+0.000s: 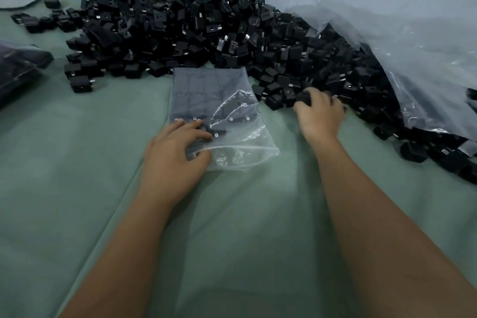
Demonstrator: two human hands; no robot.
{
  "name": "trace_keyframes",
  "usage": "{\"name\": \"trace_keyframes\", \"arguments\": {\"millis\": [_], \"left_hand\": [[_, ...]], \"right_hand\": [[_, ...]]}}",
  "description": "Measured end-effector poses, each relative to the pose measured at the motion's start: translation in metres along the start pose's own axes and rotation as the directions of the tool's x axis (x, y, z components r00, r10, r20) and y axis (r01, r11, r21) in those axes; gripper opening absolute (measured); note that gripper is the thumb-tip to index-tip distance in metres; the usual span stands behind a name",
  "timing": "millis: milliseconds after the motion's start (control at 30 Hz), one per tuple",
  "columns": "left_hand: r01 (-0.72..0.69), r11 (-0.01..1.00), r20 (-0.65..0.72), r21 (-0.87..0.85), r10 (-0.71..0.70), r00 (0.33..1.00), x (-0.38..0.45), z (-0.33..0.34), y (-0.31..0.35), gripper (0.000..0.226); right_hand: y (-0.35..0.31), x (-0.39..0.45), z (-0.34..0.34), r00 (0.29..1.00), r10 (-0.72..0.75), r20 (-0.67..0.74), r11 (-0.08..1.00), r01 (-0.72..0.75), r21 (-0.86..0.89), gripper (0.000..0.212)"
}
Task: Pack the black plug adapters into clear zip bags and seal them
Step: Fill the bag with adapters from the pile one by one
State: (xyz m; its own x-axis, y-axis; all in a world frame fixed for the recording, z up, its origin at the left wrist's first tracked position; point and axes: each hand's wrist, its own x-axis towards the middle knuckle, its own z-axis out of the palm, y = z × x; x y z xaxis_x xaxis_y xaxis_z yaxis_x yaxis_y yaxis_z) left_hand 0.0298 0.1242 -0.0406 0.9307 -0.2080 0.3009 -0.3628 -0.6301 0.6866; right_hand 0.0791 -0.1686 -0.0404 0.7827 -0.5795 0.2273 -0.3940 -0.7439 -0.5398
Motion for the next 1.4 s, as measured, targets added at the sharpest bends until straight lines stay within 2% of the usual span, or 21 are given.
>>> {"name": "trace_keyframes", "arguments": {"millis": [67,233,367,467,567,633,733,900,1000,1067,1133,1233,1400], "left_hand": [[-0.005,1.000,-0.003,0.004,0.005,1.000,0.000,0.000,-0.001,0.044],[-0.024,0.999,0.009,0.026,0.024,1.000,-0.001,0.000,-0.001,0.045],[-0.038,0.994,0.029,0.102,0.035,0.999,-0.003,-0.001,0.000,0.047],[-0.110,0.963,0.006,0.247,0.112,0.994,-0.008,0.000,0.009,0.047],[-0.183,0.930,-0.006,0.320,0.195,0.981,-0.006,0.006,0.023,0.044],[-0.187,0.923,-0.002,0.337,0.199,0.980,-0.003,0.012,0.028,0.041],[-0.148,0.929,0.046,0.339,0.141,0.989,-0.002,0.019,0.027,0.043],[-0.164,0.921,0.089,0.354,0.142,0.986,-0.003,0.020,0.024,0.045],[-0.165,0.923,0.095,0.347,0.140,0.986,-0.004,0.018,0.026,0.046],[-0.164,0.933,0.091,0.322,0.141,0.986,-0.005,0.017,0.026,0.052],[-0.163,0.938,0.078,0.307,0.146,0.986,-0.006,0.017,0.025,0.052],[-0.154,0.941,0.064,0.301,0.141,0.988,-0.004,0.019,0.023,0.050],[-0.149,0.952,0.046,0.269,0.141,0.989,-0.002,0.021,0.019,0.049]], "right_hand": [[-0.005,-0.014,0.005,0.990,-0.133,0.041,0.989,0.130,0.067,0.046],[-0.009,-0.045,0.000,0.975,-0.214,0.052,0.961,0.201,0.189,0.052],[-0.011,-0.072,-0.007,0.989,-0.110,-0.103,0.952,0.135,0.274,0.040],[-0.013,-0.090,-0.012,0.974,-0.002,-0.225,0.931,0.084,0.355,0.039],[-0.017,-0.104,-0.015,0.968,0.108,-0.225,0.821,0.040,0.569,0.038],[-0.019,-0.112,-0.015,0.967,0.130,-0.218,0.789,0.032,0.613,0.027],[-0.024,-0.126,-0.015,0.973,0.072,-0.218,0.815,0.068,0.575,0.028],[-0.047,-0.151,-0.015,0.968,-0.190,-0.164,0.831,0.248,0.497,0.026],[-0.058,-0.164,-0.013,0.891,-0.394,-0.224,0.805,0.452,0.384,0.027],[-0.062,-0.168,-0.010,0.843,-0.481,-0.241,0.793,0.535,0.291,0.028],[-0.065,-0.170,-0.008,0.849,-0.492,-0.191,0.819,0.526,0.228,0.026],[-0.063,-0.169,-0.006,0.898,-0.424,-0.114,0.885,0.438,0.156,0.027],[-0.060,-0.168,-0.008,0.900,-0.424,-0.107,0.893,0.434,0.117,0.029]]}}
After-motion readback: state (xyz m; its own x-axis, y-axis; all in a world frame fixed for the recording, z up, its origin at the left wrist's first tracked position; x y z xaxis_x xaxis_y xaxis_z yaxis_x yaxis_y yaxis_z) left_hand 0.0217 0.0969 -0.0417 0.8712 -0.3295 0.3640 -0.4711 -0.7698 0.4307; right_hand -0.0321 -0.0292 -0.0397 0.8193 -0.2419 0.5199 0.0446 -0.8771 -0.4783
